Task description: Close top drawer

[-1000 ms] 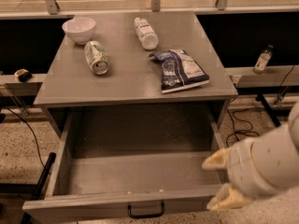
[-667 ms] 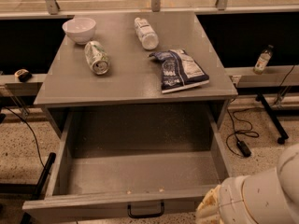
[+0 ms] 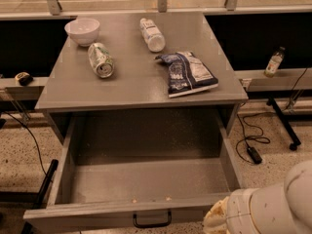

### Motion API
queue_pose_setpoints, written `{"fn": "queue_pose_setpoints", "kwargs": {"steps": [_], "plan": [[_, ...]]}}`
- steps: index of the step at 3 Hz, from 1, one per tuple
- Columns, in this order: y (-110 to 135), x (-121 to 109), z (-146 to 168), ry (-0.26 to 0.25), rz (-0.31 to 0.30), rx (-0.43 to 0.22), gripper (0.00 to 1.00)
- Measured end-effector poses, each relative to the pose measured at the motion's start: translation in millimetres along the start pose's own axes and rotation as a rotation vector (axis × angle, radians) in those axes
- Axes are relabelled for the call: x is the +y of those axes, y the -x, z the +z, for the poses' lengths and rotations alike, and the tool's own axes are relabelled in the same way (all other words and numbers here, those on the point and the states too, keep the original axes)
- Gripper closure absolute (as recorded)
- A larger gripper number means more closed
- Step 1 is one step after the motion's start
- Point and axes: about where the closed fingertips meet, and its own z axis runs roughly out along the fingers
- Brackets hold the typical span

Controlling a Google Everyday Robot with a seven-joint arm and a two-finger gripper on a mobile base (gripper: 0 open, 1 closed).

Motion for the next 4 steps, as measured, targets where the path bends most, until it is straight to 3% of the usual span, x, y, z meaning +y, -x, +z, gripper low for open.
{"fn": "queue_pose_setpoints", "kwargs": {"steps": [2,4], "plan": [[-18,8,72,-0.048,-0.034,-0.031,1.0],[-24,-16,117,-0.12,-0.052,-0.079,1.0]]}}
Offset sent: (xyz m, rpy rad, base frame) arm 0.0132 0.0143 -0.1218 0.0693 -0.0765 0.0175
